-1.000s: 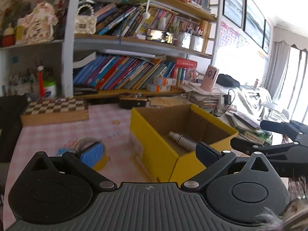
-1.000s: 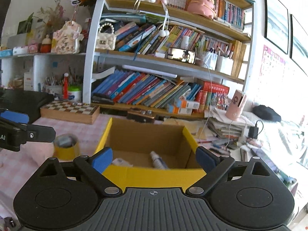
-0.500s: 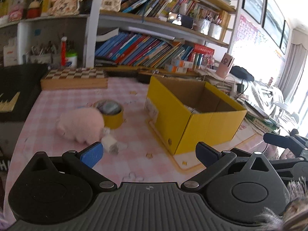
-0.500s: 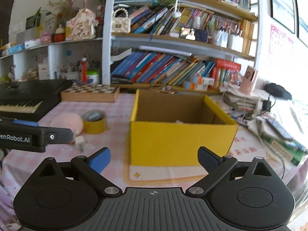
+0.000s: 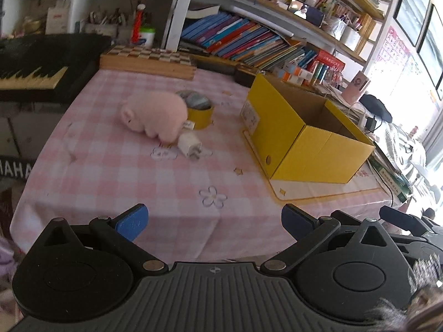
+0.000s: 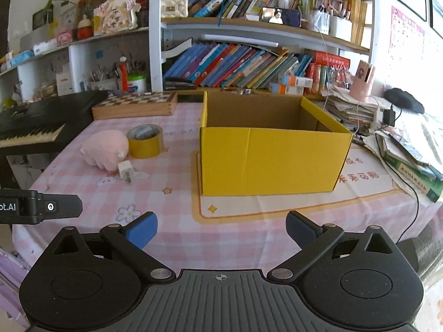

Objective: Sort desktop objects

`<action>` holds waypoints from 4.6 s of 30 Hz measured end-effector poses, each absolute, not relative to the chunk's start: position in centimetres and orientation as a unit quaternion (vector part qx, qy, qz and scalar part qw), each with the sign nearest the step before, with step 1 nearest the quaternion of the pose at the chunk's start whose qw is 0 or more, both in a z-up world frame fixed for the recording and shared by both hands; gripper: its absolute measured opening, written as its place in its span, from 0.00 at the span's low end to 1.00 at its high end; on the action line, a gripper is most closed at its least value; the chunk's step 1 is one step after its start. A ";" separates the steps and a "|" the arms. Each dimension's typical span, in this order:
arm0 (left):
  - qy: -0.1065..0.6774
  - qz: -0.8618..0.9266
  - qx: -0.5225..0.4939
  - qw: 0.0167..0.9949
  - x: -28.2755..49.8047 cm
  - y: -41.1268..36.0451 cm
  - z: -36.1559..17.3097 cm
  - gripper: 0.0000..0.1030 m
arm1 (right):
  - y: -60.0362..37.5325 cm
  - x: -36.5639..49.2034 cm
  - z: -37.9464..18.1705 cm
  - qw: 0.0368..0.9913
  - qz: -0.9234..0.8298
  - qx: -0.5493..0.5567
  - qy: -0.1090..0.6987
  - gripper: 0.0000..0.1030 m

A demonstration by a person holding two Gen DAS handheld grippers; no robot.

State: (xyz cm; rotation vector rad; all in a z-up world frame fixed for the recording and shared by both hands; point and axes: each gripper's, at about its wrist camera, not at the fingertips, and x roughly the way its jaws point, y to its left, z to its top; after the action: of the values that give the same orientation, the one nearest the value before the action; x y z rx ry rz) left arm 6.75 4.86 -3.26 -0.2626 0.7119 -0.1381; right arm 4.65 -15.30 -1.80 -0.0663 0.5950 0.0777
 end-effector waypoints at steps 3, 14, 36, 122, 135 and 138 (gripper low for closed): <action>0.341 -0.063 -0.134 0.928 6.0 5.2 -3.1 1.00 | -15.0 4.3 -1.8 0.954 0.041 -0.035 0.294 1.00; 0.331 -0.041 -0.127 0.934 4.7 5.9 -2.8 1.00 | -13.7 4.8 -1.6 0.950 0.068 -0.027 0.302 1.00; 0.287 -0.002 -0.102 0.952 6.6 8.8 -3.5 1.00 | -9.6 8.1 -2.7 0.939 0.122 -0.047 0.319 1.00; 0.285 0.017 -0.169 0.943 18.7 13.8 -4.3 0.86 | -4.5 21.4 -6.6 0.897 0.284 -0.070 0.331 0.24; 0.269 -0.036 -0.180 0.945 14.3 12.7 -2.1 0.86 | -8.1 16.3 -3.3 0.914 0.250 -0.041 0.317 0.24; 0.275 -0.046 -0.180 0.943 13.4 12.2 -2.1 0.86 | -8.9 14.9 -2.8 0.916 0.243 -0.045 0.316 0.24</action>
State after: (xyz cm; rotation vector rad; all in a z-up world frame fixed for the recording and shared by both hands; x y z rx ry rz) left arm 13.41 12.24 -2.12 -0.3678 0.5602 -0.0936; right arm 14.95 -8.94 -2.82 -0.0928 0.6511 0.4999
